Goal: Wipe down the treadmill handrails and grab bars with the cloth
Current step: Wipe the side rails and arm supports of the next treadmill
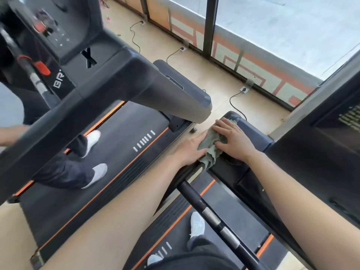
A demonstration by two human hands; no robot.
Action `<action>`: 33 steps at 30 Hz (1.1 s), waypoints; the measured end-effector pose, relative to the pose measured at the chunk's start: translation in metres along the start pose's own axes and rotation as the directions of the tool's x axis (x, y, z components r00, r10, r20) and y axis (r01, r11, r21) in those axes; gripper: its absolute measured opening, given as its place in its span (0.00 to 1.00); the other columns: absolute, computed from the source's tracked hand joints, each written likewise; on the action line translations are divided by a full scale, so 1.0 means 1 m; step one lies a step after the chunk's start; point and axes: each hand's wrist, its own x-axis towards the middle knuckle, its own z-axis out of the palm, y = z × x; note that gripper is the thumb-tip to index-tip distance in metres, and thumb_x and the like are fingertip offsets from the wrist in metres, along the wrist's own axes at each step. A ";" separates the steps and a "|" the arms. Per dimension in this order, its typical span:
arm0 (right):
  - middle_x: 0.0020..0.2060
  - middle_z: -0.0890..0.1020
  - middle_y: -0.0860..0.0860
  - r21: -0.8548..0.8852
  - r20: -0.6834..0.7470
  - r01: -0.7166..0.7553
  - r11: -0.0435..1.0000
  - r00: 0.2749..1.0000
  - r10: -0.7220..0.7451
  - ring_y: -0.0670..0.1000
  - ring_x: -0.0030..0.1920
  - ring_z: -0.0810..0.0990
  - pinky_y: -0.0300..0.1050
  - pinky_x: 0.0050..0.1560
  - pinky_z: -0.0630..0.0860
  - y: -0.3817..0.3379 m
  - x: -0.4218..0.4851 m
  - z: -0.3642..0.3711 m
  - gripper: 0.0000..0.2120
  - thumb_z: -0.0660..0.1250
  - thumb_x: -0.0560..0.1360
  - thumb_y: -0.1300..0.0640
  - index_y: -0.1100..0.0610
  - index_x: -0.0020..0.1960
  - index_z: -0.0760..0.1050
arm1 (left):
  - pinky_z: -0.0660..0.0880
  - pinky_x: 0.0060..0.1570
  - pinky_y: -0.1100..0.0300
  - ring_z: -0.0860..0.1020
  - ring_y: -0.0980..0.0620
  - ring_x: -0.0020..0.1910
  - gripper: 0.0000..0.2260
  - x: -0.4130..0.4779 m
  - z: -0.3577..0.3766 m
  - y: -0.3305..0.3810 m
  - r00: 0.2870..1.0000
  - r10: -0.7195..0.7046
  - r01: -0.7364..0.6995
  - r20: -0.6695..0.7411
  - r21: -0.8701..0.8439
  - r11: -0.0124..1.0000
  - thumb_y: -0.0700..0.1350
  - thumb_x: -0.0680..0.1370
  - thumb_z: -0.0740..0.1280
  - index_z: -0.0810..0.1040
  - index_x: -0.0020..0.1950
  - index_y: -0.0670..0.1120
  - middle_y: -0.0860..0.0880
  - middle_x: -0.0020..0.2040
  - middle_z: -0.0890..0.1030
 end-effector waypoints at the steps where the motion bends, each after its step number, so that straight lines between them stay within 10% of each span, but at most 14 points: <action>1: 0.79 0.62 0.46 -0.003 -0.005 -0.006 1.000 1.000 0.006 0.49 0.80 0.52 0.51 0.80 0.46 -0.003 -0.002 0.003 0.30 0.68 0.75 0.52 0.47 0.77 0.67 | 0.69 0.71 0.48 0.68 0.47 0.75 0.33 -0.003 0.001 0.000 1.000 0.004 -0.005 -0.010 -0.010 1.000 0.54 0.79 0.66 0.57 0.83 0.57 0.53 0.80 0.65; 11: 0.64 0.79 0.53 0.048 -0.229 0.070 0.996 0.972 -0.057 0.55 0.69 0.70 0.52 0.71 0.69 -0.051 -0.043 0.041 0.16 0.69 0.71 0.65 0.56 0.58 0.83 | 0.70 0.70 0.49 0.71 0.49 0.73 0.35 -0.051 0.007 -0.048 0.999 -0.006 0.004 -0.037 -0.064 0.998 0.61 0.77 0.67 0.62 0.81 0.56 0.53 0.77 0.70; 18: 0.70 0.74 0.50 -0.131 -0.057 0.077 0.988 0.995 -0.085 0.54 0.74 0.66 0.51 0.76 0.59 -0.093 -0.047 0.052 0.20 0.66 0.78 0.46 0.54 0.65 0.78 | 0.72 0.68 0.50 0.77 0.54 0.67 0.32 -0.085 0.008 -0.090 0.999 -0.031 0.022 -0.036 -0.228 0.973 0.69 0.69 0.65 0.72 0.73 0.63 0.57 0.70 0.78; 24: 0.67 0.76 0.49 -0.244 0.158 0.170 0.955 0.978 -0.134 0.56 0.72 0.68 0.54 0.74 0.62 -0.083 -0.013 0.041 0.21 0.64 0.77 0.47 0.52 0.68 0.76 | 0.71 0.64 0.61 0.77 0.57 0.64 0.21 -0.080 -0.002 -0.089 0.996 -0.013 -0.017 -0.088 -0.337 0.941 0.53 0.78 0.72 0.77 0.71 0.55 0.56 0.66 0.80; 33: 0.64 0.79 0.47 -0.376 0.635 0.222 0.900 0.769 0.075 0.53 0.65 0.75 0.52 0.71 0.65 -0.093 0.064 0.007 0.22 0.63 0.78 0.38 0.43 0.69 0.75 | 0.72 0.65 0.64 0.79 0.62 0.62 0.29 -0.057 0.007 -0.110 0.991 -0.013 0.100 0.136 -0.656 0.748 0.55 0.72 0.78 0.77 0.71 0.53 0.56 0.63 0.82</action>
